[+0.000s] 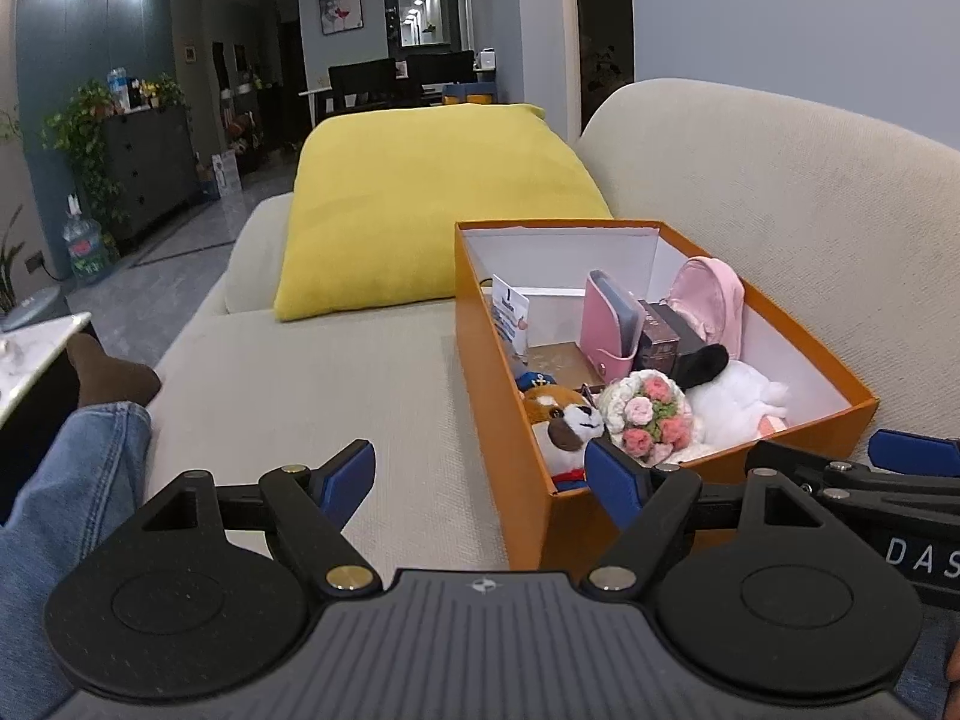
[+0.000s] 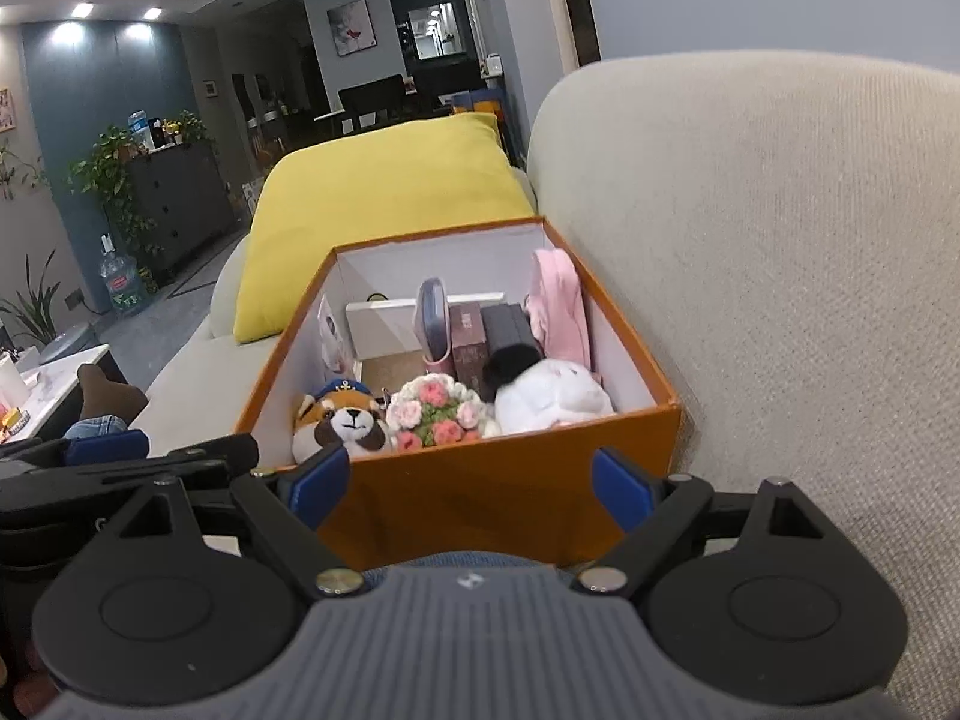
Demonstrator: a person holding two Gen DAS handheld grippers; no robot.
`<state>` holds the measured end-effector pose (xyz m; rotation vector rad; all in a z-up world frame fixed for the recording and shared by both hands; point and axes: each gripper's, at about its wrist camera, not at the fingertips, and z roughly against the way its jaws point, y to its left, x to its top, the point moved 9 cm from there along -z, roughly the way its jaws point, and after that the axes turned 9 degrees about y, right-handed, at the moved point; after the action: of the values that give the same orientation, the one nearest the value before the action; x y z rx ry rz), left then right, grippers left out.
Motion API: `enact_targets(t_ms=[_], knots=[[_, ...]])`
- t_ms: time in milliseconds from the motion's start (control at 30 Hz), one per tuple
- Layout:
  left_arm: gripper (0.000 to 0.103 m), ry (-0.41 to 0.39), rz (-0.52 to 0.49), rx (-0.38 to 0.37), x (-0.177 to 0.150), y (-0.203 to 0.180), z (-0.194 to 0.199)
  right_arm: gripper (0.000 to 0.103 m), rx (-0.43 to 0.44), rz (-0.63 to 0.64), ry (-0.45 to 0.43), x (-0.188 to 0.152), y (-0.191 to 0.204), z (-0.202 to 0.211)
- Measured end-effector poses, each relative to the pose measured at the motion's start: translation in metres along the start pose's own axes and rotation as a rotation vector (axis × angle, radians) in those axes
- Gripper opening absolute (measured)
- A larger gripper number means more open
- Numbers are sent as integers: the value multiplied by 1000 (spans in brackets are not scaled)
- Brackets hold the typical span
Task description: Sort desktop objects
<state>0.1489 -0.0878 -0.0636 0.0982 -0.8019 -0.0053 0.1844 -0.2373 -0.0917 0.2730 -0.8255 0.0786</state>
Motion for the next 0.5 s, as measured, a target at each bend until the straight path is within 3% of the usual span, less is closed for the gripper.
enact_targets(t_ms=[500], knots=[[91, 8, -6, 35, 0, 3, -1, 88, -21, 21, 17, -2, 1, -2]])
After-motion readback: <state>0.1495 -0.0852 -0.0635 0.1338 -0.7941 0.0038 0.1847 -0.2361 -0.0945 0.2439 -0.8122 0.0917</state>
